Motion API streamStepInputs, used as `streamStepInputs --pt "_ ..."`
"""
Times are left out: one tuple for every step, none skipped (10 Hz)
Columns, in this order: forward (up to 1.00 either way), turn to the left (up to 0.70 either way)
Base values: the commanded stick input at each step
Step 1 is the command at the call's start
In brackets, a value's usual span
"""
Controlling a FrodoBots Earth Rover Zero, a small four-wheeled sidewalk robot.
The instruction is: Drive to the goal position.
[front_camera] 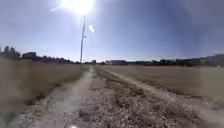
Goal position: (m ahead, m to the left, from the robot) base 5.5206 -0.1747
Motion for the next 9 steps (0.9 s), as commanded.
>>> streamStepInputs --pt "0.85 0.31" --pt "0.85 0.17" --pt "0.85 0.03" --pt "0.85 0.24" --pt "0.85 0.34" --pt "0.85 0.34" --pt "0.85 0.21" --pt "0.85 0.05" --pt "0.85 0.0"
